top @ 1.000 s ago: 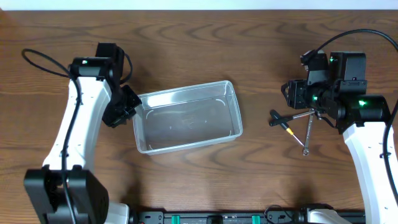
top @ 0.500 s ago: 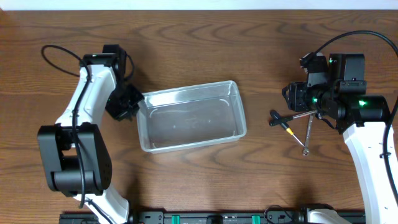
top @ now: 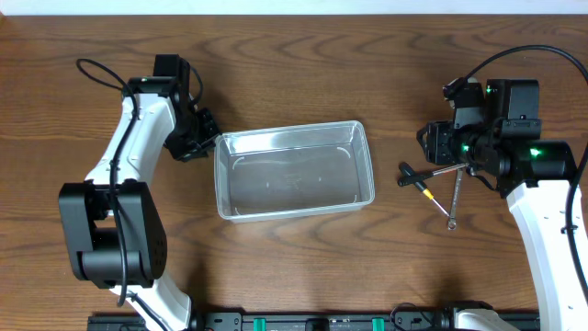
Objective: Pack container
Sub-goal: 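Push the container's left edge with the left gripper to center it, then withdraw, then grasp the blue-and-white screwdriver set box with the right gripper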
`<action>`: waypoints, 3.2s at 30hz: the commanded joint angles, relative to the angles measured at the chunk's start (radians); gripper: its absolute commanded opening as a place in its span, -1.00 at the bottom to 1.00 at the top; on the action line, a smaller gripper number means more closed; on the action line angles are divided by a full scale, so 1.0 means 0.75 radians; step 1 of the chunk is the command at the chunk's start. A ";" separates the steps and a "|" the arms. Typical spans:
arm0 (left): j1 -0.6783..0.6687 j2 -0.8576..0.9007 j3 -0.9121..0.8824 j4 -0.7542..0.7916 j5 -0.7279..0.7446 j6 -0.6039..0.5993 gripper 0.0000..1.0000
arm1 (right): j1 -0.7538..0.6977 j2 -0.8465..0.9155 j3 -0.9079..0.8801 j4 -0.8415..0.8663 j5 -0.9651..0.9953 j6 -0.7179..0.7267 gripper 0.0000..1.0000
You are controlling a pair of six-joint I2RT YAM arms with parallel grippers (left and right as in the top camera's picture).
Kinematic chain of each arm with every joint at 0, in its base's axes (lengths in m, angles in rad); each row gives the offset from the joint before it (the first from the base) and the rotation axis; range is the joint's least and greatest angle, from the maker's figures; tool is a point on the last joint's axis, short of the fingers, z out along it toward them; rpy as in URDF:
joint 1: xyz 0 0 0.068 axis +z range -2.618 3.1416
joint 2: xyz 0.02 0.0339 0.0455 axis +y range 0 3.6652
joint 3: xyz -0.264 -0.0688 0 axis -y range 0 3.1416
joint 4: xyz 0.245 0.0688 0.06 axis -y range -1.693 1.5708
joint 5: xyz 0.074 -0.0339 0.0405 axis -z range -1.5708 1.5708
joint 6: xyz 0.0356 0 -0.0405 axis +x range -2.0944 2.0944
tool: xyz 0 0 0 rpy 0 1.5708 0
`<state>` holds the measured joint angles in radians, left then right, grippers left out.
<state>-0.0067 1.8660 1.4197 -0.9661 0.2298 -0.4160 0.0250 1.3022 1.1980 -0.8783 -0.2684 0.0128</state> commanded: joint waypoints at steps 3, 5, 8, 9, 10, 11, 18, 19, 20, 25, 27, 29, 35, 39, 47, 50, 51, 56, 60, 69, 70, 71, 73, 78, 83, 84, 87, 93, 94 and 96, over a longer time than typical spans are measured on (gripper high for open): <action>0.006 -0.173 0.045 -0.087 -0.221 0.126 -0.88 | 0.011 -0.006 0.023 -0.005 0.010 -0.041 -0.06; 0.006 -0.272 0.045 -0.123 -0.233 0.147 -0.88 | 0.011 -0.006 0.023 -0.005 0.009 -0.050 -0.06; -0.021 -0.458 0.044 -0.240 -0.190 0.226 -0.89 | 0.011 -0.006 0.023 -0.006 0.015 -0.051 -0.06; -0.041 -0.509 0.044 -0.290 -0.185 0.241 -0.88 | 0.011 -0.006 0.023 -0.006 0.015 -0.055 -0.05; -0.068 -0.564 0.044 -0.357 -0.182 0.240 -0.88 | 0.011 -0.006 0.023 -0.006 0.015 -0.063 -0.04; -0.095 -0.602 0.044 -0.420 -0.181 0.237 -0.88 | 0.011 -0.006 0.023 -0.005 0.015 -0.071 -0.04; -0.320 -0.703 -0.022 -0.687 0.018 0.193 -0.88 | 0.011 -0.006 0.023 -0.002 0.024 -0.074 -0.04; -0.360 -0.702 -0.033 -0.680 0.028 0.192 -0.88 | 0.011 -0.006 0.023 -0.001 0.024 -0.074 -0.03; -0.395 -0.700 -0.041 -0.671 0.027 0.193 -0.88 | 0.011 -0.006 0.023 -0.001 0.025 -0.074 -0.03; -0.552 -0.682 -0.110 -0.592 0.027 0.216 -0.88 | 0.011 -0.006 0.023 -0.006 0.054 -0.074 -0.03; -0.596 -0.665 -0.153 -0.570 0.026 0.228 -0.89 | 0.011 -0.006 0.023 -0.006 0.054 -0.074 -0.03; -0.625 -0.647 -0.203 -0.556 0.026 0.240 -0.88 | 0.011 -0.006 0.023 -0.006 0.054 -0.074 -0.03; -0.654 -0.595 -0.340 -0.476 0.026 0.303 -0.88 | 0.011 -0.006 0.023 -0.010 0.065 -0.073 -0.03; -0.653 -0.548 -0.425 -0.350 0.011 0.384 -0.88 | 0.011 -0.006 0.023 -0.012 0.079 -0.073 -0.03; -0.650 -0.363 -0.432 -0.176 -0.023 0.390 -0.88 | 0.011 -0.006 0.023 -0.019 0.080 -0.074 -0.03; -0.650 -0.314 -0.432 -0.120 -0.023 0.390 -0.88 | 0.011 -0.006 0.023 -0.020 0.083 -0.074 -0.02; -0.650 -0.305 -0.432 -0.108 -0.024 0.390 -0.88 | 0.011 -0.006 0.023 -0.020 0.084 -0.074 -0.02; -0.650 -0.317 -0.409 -0.108 -0.080 0.390 -0.88 | 0.011 -0.006 0.023 -0.020 0.084 -0.074 -0.01; -0.650 -0.379 -0.321 -0.219 -0.137 0.389 -0.88 | 0.011 -0.006 0.023 -0.020 0.083 -0.075 0.03; -0.625 -0.677 -0.086 -0.516 -0.397 0.338 0.96 | 0.008 -0.006 0.024 -0.060 0.271 0.007 0.33; -0.600 -0.715 -0.078 -0.505 -0.420 0.309 0.96 | 0.003 -0.006 0.028 -0.070 0.366 0.030 0.42; -0.571 -0.745 -0.075 -0.491 -0.437 0.278 0.96 | -0.006 -0.005 0.037 -0.082 0.465 0.066 0.43; -0.484 -0.809 -0.074 -0.454 -0.440 0.219 0.96 | -0.049 0.006 0.087 -0.117 0.607 0.140 0.61; -0.210 -0.906 -0.074 -0.338 -0.438 0.138 0.96 | -0.282 0.114 0.327 -0.223 0.620 0.191 0.98; -0.003 -0.877 -0.075 -0.219 -0.431 0.141 0.96 | -0.493 0.318 0.549 -0.294 0.612 0.190 0.98; 0.029 -0.860 -0.075 -0.194 -0.415 0.154 0.96 | -0.523 0.364 0.575 -0.303 0.611 0.189 0.98; 0.083 -0.802 -0.075 -0.137 -0.341 0.210 0.96 | -0.598 0.492 0.603 -0.296 0.571 0.146 0.98; 0.102 -0.661 -0.075 -0.123 -0.315 0.213 0.96 | -0.673 0.761 0.603 -0.311 0.495 0.075 0.99; 0.099 -0.642 -0.075 -0.126 -0.315 0.213 0.96 | -0.675 0.806 0.603 -0.315 0.486 0.073 0.99; 0.099 -0.620 -0.075 -0.126 -0.293 0.213 0.96 | -0.674 0.875 0.603 -0.313 0.481 0.041 0.99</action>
<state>0.0647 1.3857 1.3525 -1.0542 -0.0181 -0.2718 -0.4755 1.9129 1.6413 -1.1091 0.1226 0.0868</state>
